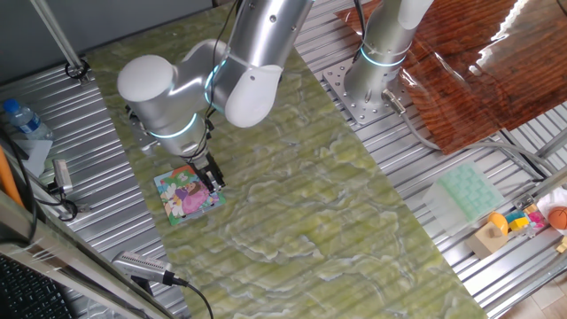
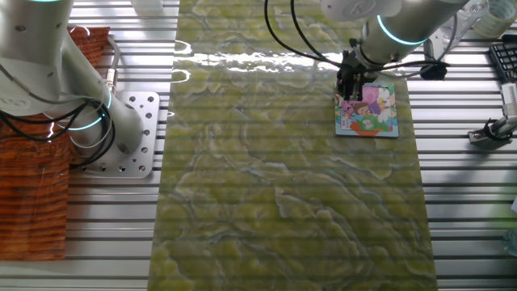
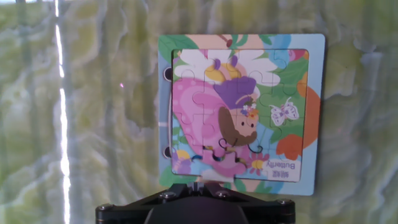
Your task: Assemble one piece of a puzzle
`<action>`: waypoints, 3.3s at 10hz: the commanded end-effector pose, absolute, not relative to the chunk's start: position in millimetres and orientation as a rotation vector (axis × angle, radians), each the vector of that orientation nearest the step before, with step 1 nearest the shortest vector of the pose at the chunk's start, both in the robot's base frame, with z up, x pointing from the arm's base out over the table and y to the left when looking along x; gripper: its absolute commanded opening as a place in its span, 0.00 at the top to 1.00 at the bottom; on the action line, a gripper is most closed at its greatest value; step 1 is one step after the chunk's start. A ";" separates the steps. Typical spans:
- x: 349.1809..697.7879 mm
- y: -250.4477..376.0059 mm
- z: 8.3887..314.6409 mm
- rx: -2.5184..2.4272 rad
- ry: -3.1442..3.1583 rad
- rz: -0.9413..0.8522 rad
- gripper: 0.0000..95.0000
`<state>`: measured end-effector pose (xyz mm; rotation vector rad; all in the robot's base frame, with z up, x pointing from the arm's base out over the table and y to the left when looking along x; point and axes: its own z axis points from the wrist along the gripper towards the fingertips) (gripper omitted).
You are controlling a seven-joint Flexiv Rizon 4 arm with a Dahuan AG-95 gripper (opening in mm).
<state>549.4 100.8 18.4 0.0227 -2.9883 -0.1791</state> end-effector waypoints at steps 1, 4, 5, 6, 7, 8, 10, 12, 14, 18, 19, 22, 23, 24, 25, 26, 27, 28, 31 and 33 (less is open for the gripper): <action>544.9 97.6 18.3 0.058 -2.987 -0.175 1.00; 543.3 95.4 18.6 0.083 -2.985 -0.162 1.00; 543.0 94.6 19.0 0.088 -2.986 -0.156 1.00; 542.5 93.2 19.4 0.101 -2.987 -0.144 1.00; 542.0 91.6 19.5 0.112 -2.988 -0.130 1.00; 541.6 90.4 19.3 0.120 -2.988 -0.122 1.00; 540.0 85.0 18.2 0.130 -2.993 -0.119 1.00; 539.3 81.5 18.3 0.128 -3.007 -0.125 1.00; 540.7 82.0 18.8 0.123 -3.007 -0.120 1.00; 541.6 81.8 15.1 0.123 -3.011 -0.122 1.00; 541.8 81.7 15.5 0.125 -3.011 -0.122 1.00; 542.0 81.3 15.9 0.121 -3.014 -0.119 1.00; 542.1 81.3 15.6 0.118 -3.015 -0.118 1.00; 542.3 81.2 14.5 0.114 -3.017 -0.116 1.00; 542.4 81.1 13.8 0.113 -3.018 -0.115 1.00; 542.6 81.0 13.3 0.112 -3.019 -0.114 1.00; 542.9 81.0 13.3 0.112 -3.021 -0.115 1.00; 543.5 80.8 14.2 0.112 -3.022 -0.116 1.00; 545.4 80.9 14.3 0.112 -3.021 -0.112 1.00; 545.9 79.4 14.2 0.114 -3.021 -0.109 1.00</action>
